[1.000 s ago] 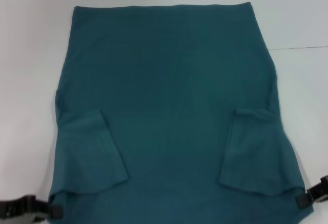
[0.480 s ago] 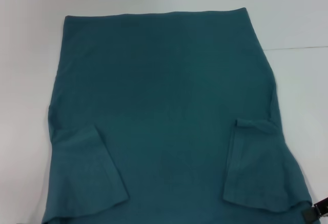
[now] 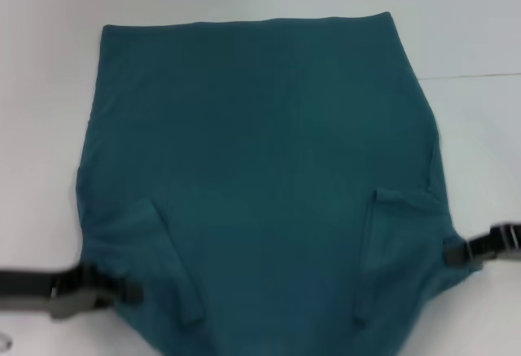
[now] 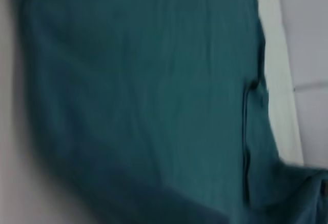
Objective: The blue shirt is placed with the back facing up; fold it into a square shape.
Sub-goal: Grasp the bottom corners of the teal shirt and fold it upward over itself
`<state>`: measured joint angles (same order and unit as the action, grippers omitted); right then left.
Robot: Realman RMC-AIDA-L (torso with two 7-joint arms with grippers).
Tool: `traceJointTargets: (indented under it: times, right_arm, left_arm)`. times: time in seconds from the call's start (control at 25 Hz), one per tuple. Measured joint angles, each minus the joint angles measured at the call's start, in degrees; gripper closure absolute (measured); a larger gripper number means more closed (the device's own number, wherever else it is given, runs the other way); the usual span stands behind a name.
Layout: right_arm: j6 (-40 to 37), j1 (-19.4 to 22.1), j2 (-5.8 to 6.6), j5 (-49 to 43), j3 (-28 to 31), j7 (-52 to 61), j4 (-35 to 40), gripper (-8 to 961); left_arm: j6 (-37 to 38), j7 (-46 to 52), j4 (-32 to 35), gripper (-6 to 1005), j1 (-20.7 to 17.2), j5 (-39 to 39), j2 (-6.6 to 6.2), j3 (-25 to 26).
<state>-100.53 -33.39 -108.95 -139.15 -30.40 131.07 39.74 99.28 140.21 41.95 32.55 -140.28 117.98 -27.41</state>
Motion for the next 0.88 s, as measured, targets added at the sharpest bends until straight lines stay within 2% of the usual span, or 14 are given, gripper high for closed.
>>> traceJointTargets:
  times: [0.08, 0.24, 0.48, 0.56, 0.68, 0.8, 0.88]
  right_arm:
    - [1.58, -0.44, 0.41, 1.6, 0.34, 1.21, 0.21, 861]
    - [6.09, -1.7, 0.76, 2.58, 0.73, 3.08, 0.27, 857]
    - [16.43, -4.66, 0.53, 2.73, 0.84, 5.0, -0.27, 851]
    - [19.7, -5.81, -0.04, 2.74, 0.59, 5.45, -0.47, 850]
    - [24.72, -7.53, -0.96, 2.71, 0.13, 5.91, -1.61, 847]
    - [30.17, -9.11, -1.63, 2.65, -0.09, 5.95, -3.67, 844]
    - [33.48, -9.82, -1.83, 2.48, -0.88, 5.96, -4.72, 842]
  left_arm:
    - [-2.19, 2.44, -0.26, 963, 1.89, 0.01, -0.29, 0.74]
    - [-8.11, 7.28, -1.67, 964, 5.64, -0.02, -2.08, 0.53]
    - [-19.22, 9.72, -5.56, 964, 11.17, -0.68, -4.26, -0.59]
    - [-22.76, 10.26, -6.63, 964, 12.61, -0.74, -4.36, -2.63]
    - [-28.78, 12.6, -7.79, 965, 14.2, -0.77, -4.15, -8.33]
    - [-33.45, 14.59, -7.98, 965, 14.62, -0.78, -3.55, -12.88]
    - [-35.35, 14.97, -7.98, 964, 14.64, -0.78, -3.28, -14.08]
